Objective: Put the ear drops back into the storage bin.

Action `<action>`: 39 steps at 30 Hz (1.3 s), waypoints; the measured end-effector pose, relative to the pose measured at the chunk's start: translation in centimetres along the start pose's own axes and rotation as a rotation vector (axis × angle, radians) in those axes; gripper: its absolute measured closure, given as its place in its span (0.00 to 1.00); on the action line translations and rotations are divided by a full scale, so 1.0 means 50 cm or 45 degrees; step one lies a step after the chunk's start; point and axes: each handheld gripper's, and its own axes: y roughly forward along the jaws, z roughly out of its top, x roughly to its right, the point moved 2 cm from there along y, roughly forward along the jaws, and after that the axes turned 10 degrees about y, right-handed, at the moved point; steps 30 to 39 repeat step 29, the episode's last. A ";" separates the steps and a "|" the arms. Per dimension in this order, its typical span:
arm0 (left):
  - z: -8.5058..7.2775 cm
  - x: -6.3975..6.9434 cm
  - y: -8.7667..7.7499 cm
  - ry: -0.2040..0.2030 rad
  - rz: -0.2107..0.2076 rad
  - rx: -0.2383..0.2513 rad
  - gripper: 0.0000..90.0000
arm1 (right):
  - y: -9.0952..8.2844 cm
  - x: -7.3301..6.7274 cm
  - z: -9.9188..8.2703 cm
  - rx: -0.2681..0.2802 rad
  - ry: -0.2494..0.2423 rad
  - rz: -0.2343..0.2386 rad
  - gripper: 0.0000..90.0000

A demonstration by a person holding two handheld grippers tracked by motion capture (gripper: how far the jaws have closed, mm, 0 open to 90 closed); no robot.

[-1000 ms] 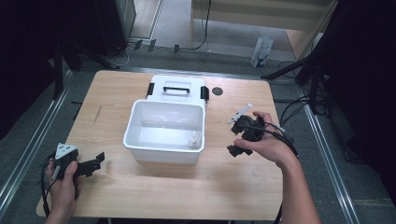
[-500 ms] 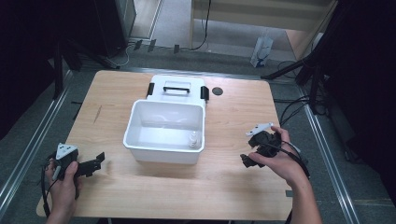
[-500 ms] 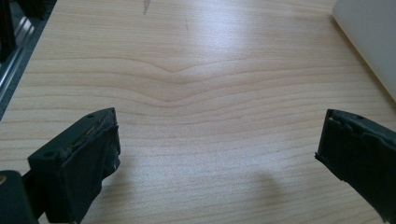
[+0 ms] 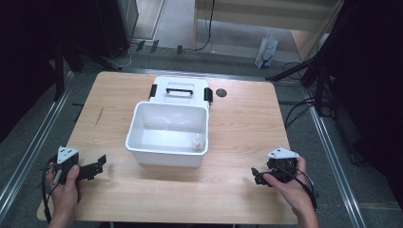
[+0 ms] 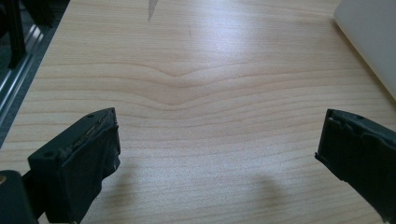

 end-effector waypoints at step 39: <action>-0.001 0.003 -0.002 0.014 0.017 0.004 0.00 | 0.017 0.054 -0.101 0.283 0.428 0.099 0.00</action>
